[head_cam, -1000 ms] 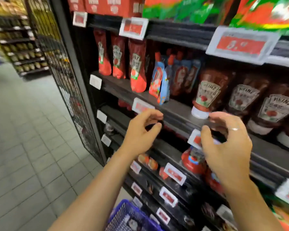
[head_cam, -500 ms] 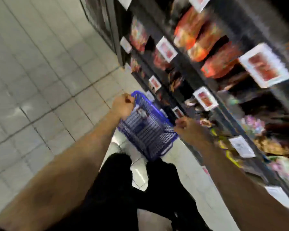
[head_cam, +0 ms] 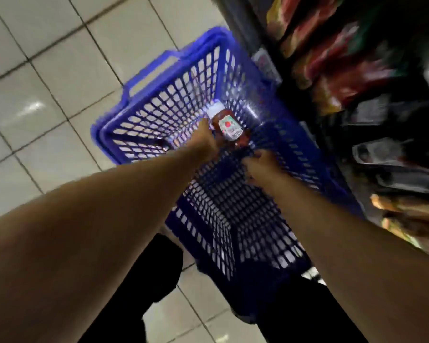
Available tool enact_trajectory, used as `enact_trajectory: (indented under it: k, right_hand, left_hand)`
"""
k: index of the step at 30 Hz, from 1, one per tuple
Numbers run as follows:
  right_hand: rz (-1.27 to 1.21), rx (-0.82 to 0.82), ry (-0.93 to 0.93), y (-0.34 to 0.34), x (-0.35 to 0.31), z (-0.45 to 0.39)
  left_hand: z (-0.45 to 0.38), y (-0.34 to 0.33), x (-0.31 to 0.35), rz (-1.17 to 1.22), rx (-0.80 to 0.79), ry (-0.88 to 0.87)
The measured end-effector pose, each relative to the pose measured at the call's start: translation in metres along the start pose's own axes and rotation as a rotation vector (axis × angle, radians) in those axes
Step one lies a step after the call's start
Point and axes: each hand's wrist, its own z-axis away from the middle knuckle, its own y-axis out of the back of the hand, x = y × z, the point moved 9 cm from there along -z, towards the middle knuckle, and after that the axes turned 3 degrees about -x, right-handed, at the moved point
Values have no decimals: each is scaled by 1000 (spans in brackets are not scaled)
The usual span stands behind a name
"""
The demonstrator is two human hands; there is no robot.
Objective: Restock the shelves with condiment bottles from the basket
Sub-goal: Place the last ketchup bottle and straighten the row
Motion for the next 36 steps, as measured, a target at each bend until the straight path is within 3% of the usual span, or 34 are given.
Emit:
enact_trajectory:
  k: [4,7,11,17,19,27,33,36]
  right_hand:
    - [-322,21,-35,-33,8,-91]
    - [-498,87,23,-47,10,-114]
    - [-825,110,37,-51,25,-69]
    - [-839,70,130,-14,-16,114]
    - [-758,91,234,13,-54,196]
    - [-600,230,663,113,-215,528]
    - [-576,349,944,166,-284,704]
    - [-559,438,1014,194,-302,769]
  left_hand:
    - [-85,3,-3,-64,251,-73]
    - [-102,6,4,-11,389,-202]
    - [-70,8,5,143,322,-254]
    - [94,50,34,696,82,-152]
    - [173,81,60,745,33,-108]
    - [472,183,206,567,-276,-308]
    - [605,202,294,503,-498,-549]
    - [647,202,334,338,-478,-706]
